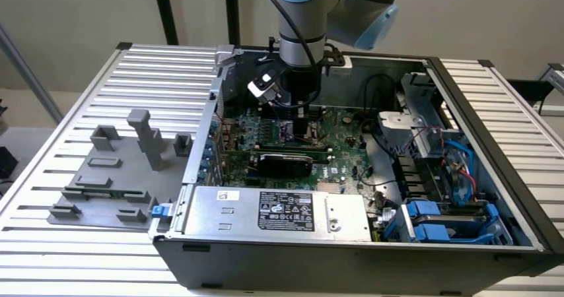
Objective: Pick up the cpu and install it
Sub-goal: 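Place the cpu into insertion slot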
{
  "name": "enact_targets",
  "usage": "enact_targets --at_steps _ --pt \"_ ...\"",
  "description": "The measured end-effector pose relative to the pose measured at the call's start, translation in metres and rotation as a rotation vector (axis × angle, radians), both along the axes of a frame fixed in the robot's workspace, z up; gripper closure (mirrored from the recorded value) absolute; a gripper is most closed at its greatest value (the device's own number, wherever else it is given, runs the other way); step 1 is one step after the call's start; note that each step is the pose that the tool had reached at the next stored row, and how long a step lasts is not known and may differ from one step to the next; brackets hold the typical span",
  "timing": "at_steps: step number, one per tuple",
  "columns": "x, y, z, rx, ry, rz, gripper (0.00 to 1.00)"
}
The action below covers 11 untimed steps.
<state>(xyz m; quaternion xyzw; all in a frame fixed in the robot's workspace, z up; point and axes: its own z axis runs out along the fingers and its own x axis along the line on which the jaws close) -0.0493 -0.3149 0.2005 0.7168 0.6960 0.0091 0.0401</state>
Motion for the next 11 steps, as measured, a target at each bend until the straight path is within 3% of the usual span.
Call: enact_targets --at_steps 4,11 --pt "0.0001 0.0001 -0.0003 0.0000 0.0050 0.000 0.45" --pt "0.0032 0.0001 -0.0006 0.0000 0.0086 0.000 0.45"
